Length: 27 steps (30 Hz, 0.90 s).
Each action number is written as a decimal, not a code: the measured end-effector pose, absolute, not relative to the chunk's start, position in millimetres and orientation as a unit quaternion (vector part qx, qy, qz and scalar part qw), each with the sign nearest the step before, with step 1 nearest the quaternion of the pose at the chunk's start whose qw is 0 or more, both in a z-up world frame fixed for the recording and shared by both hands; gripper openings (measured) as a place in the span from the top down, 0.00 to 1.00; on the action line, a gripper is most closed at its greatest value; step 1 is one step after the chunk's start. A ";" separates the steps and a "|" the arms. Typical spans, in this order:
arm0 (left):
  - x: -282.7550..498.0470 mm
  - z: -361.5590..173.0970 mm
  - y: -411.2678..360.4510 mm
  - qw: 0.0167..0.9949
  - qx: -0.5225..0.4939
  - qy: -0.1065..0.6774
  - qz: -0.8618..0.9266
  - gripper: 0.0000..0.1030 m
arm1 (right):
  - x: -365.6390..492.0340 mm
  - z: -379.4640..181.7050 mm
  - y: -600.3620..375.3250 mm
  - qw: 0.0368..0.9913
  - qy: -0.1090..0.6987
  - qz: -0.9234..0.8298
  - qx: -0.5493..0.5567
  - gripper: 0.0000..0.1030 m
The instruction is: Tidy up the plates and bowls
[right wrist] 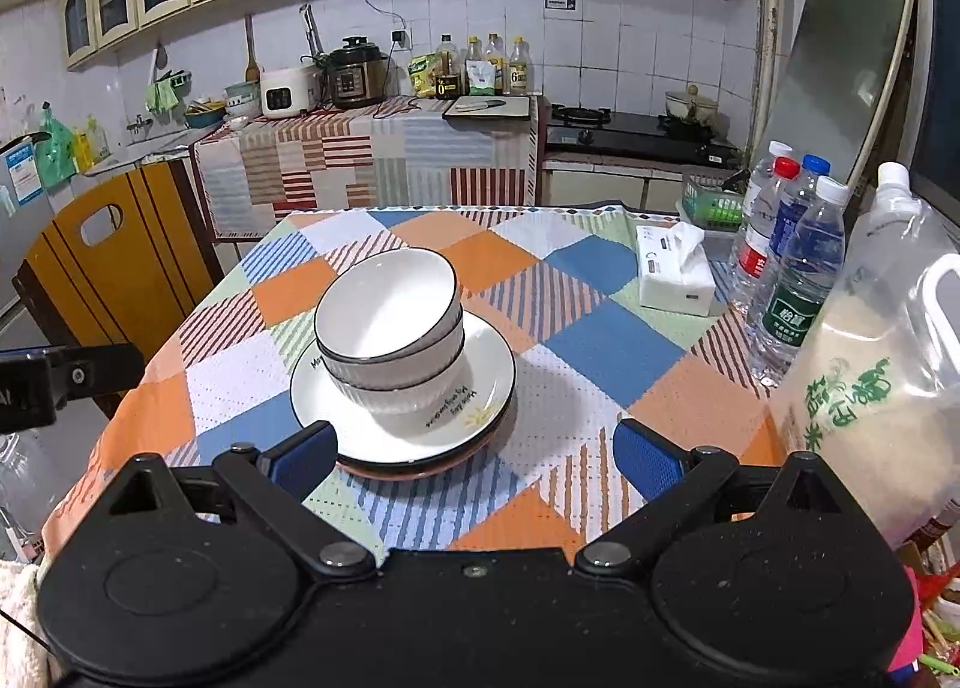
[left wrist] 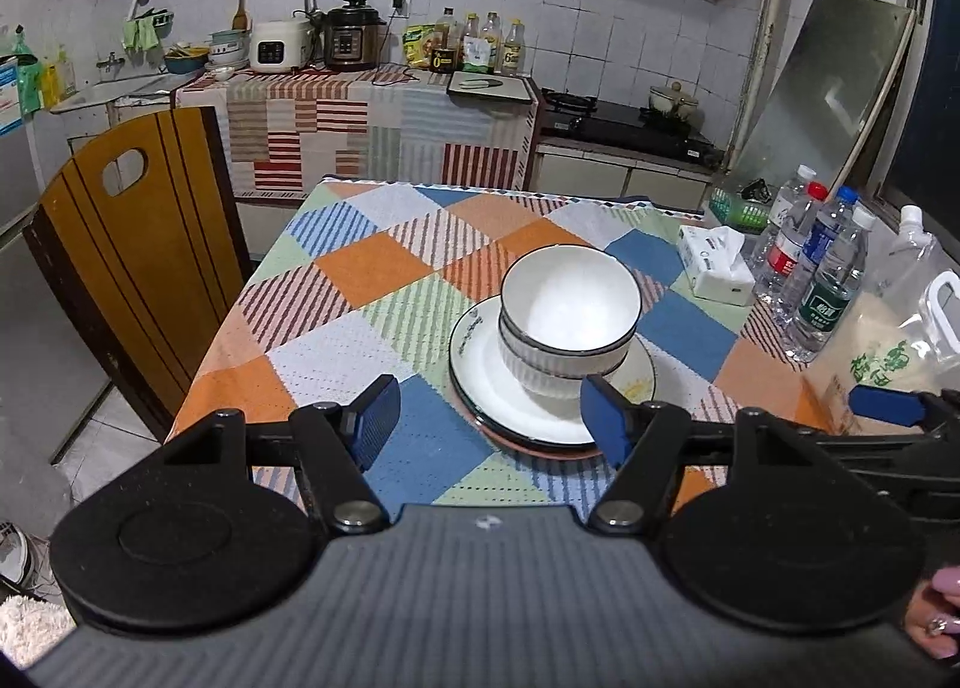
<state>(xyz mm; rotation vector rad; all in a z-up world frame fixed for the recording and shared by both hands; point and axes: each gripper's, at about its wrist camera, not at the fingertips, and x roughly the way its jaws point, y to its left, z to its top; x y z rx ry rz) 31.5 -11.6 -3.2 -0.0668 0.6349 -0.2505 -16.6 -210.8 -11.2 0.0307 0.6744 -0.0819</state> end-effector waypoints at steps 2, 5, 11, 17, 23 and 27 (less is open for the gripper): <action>29.2 -4.6 -9.2 0.942 -0.033 0.313 -0.121 0.35 | -19.8 -9.8 -208.9 0.943 0.329 -0.039 0.011 0.03; 26.8 -5.4 -8.6 0.942 -0.028 0.312 -0.117 0.34 | -22.9 -7.3 -206.2 0.944 0.327 -0.041 0.007 0.03; 23.5 -7.7 -9.4 0.943 -0.023 0.312 -0.116 0.28 | -25.7 -6.3 -201.1 0.942 0.332 -0.050 -0.003 0.03; 21.4 -8.6 -9.8 0.943 -0.020 0.311 -0.119 0.21 | -27.7 -7.9 -199.8 0.939 0.338 -0.060 -0.008 0.03; 19.8 -9.9 -11.0 0.942 -0.016 0.312 -0.121 0.13 | -29.5 -10.2 -199.4 0.938 0.340 -0.067 -0.011 0.03; 19.2 -9.3 -11.7 0.943 -0.015 0.310 -0.121 0.06 | -31.4 -11.2 -198.2 0.937 0.343 -0.070 -0.011 0.03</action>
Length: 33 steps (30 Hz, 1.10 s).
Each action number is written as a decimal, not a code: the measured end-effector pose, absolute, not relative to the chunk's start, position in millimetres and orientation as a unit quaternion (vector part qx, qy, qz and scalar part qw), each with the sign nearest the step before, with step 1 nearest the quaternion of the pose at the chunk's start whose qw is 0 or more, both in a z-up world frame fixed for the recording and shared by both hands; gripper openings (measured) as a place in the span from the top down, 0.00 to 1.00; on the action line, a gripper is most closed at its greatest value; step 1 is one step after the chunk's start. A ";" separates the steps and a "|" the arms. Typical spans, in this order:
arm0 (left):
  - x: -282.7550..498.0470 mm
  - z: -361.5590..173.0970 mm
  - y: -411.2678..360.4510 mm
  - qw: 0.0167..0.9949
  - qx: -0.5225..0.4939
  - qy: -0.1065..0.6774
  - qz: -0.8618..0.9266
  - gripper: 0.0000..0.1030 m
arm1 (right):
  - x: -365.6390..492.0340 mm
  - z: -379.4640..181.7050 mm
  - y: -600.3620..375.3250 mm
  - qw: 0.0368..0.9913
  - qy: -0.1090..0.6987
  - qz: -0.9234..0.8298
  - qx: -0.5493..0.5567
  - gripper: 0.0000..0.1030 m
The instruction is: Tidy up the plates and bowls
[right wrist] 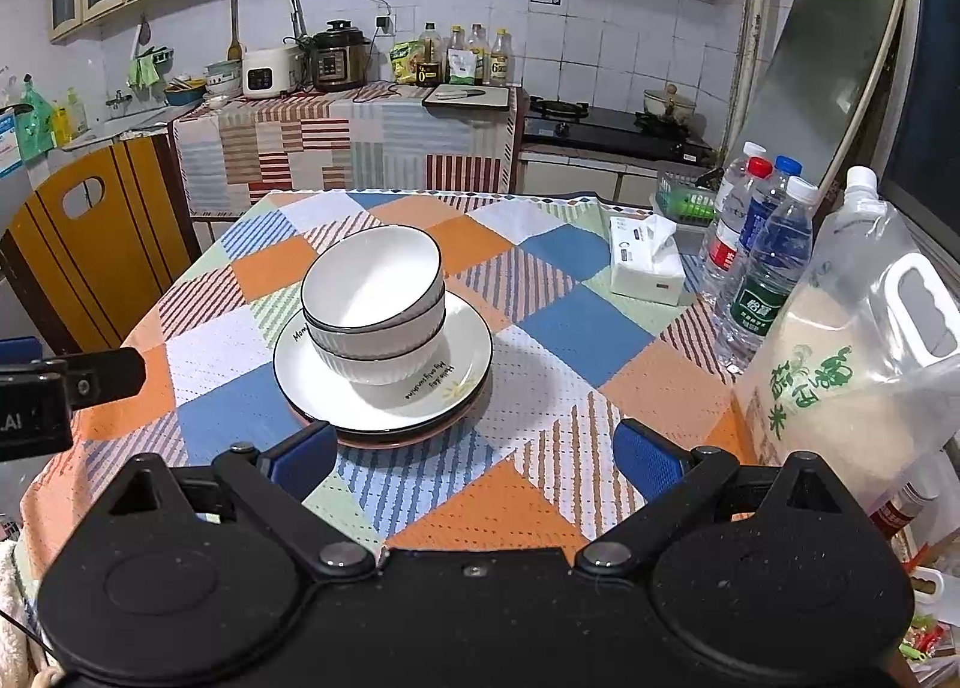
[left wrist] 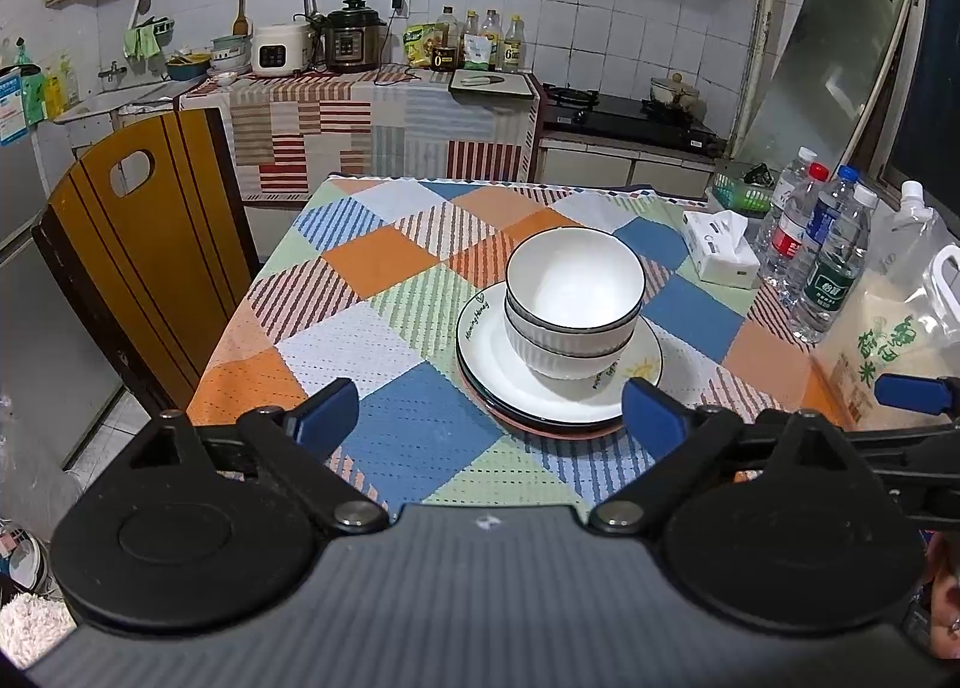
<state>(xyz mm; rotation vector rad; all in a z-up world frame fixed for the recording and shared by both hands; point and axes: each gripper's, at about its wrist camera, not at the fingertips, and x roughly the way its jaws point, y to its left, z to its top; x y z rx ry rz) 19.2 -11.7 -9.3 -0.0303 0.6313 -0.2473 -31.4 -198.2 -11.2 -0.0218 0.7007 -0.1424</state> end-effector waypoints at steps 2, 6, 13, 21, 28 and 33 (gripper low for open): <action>18.9 -9.3 -12.1 0.943 -0.014 0.309 -0.122 0.05 | -32.8 -11.3 -197.6 0.936 0.344 -0.070 -0.012 0.03; 18.2 -9.3 -13.1 0.943 -0.012 0.310 -0.118 0.03 | -35.0 -12.0 -197.9 0.936 0.344 -0.073 -0.013 0.03; 19.7 -10.7 -11.5 0.941 -0.014 0.316 -0.116 0.03 | -38.6 -13.4 -196.8 0.935 0.347 -0.074 -0.014 0.03; 19.9 -11.0 -11.8 0.941 -0.011 0.315 -0.118 0.03 | -38.8 -15.0 -195.5 0.934 0.349 -0.076 -0.016 0.03; 19.9 -11.5 -14.1 0.943 -0.003 0.312 -0.113 0.02 | -39.5 -16.9 -195.1 0.932 0.353 -0.077 -0.017 0.03; 19.1 -12.3 -13.9 0.944 -0.007 0.311 -0.111 0.00 | -40.1 -17.5 -195.5 0.932 0.354 -0.077 -0.017 0.03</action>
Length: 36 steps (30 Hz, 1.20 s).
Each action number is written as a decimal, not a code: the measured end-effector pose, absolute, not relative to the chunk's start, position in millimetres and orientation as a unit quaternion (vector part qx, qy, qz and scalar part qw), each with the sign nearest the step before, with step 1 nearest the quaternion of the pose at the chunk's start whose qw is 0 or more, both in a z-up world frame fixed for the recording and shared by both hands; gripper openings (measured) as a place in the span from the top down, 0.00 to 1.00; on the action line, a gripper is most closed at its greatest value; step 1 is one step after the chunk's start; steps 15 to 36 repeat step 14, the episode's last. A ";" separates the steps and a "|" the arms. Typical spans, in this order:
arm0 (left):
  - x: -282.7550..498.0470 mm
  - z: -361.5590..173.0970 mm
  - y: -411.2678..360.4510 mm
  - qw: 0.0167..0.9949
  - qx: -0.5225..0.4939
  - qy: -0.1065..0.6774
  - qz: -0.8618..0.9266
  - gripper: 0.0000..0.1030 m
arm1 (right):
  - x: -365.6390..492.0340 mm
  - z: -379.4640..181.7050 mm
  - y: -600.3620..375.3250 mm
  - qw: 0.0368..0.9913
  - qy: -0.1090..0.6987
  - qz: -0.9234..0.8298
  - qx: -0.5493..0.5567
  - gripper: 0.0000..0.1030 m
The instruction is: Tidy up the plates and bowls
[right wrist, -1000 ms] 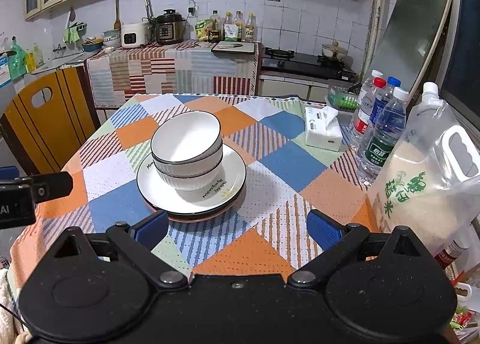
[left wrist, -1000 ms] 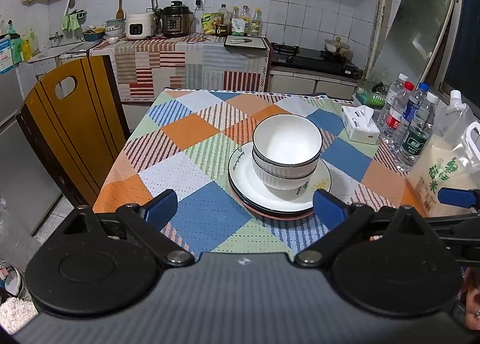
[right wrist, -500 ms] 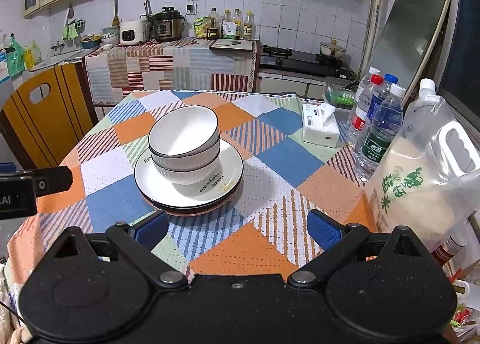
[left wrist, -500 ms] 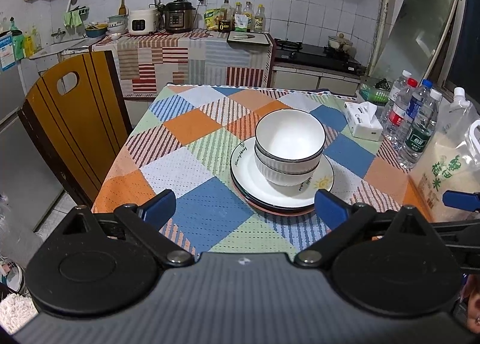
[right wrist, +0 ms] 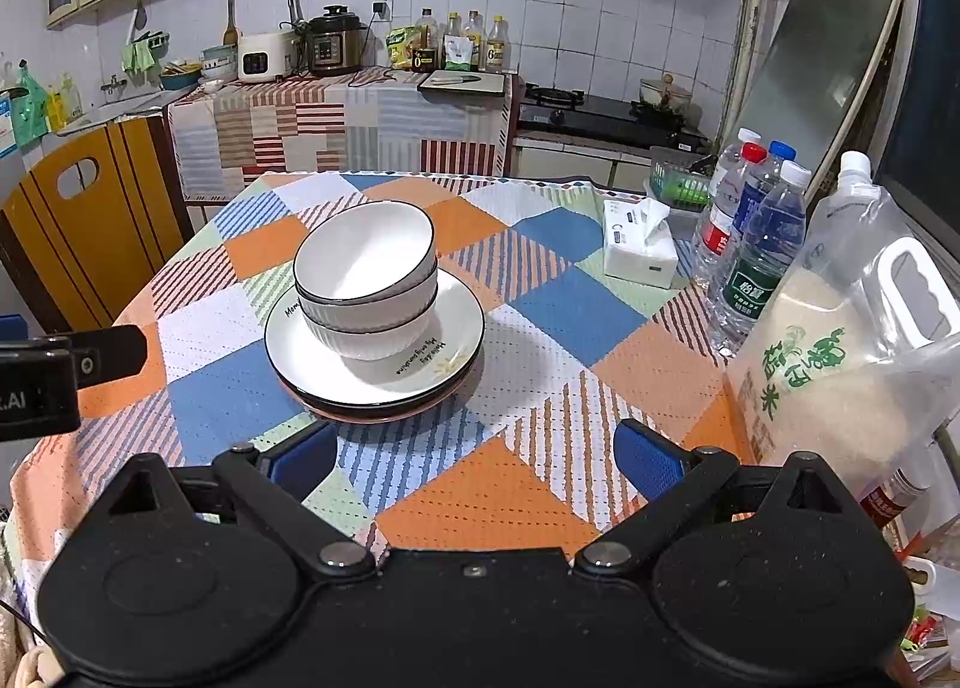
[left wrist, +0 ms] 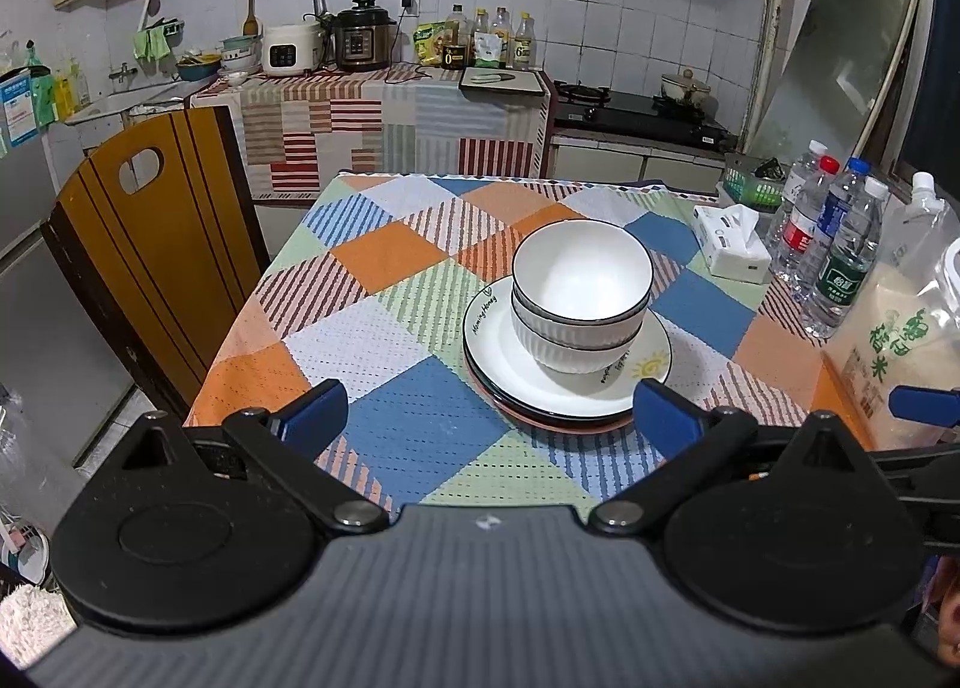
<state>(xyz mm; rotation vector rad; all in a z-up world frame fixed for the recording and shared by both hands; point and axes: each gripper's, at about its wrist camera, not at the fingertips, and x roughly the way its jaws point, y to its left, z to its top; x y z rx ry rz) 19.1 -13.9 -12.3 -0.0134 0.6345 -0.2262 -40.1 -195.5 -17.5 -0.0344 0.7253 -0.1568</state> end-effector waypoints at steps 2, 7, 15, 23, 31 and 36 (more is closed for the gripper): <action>19.0 -13.1 -14.9 0.944 -0.003 0.312 -0.108 0.00 | -39.9 -18.0 -195.7 0.932 0.355 -0.076 -0.017 0.03; 19.6 -15.0 -15.0 0.943 -0.001 0.316 -0.108 0.00 | -39.2 -19.0 -195.8 0.931 0.358 -0.076 -0.019 0.03; 17.9 -12.7 -14.7 0.945 0.001 0.309 -0.108 0.00 | -39.0 -19.3 -195.5 0.930 0.359 -0.076 -0.020 0.03; 17.9 -12.7 -14.7 0.945 0.001 0.309 -0.108 0.00 | -39.0 -19.3 -195.5 0.930 0.359 -0.076 -0.020 0.03; 17.9 -12.7 -14.7 0.945 0.001 0.309 -0.108 0.00 | -39.0 -19.3 -195.5 0.930 0.359 -0.076 -0.020 0.03; 17.9 -12.7 -14.7 0.945 0.001 0.309 -0.108 0.00 | -39.0 -19.3 -195.5 0.930 0.359 -0.076 -0.020 0.03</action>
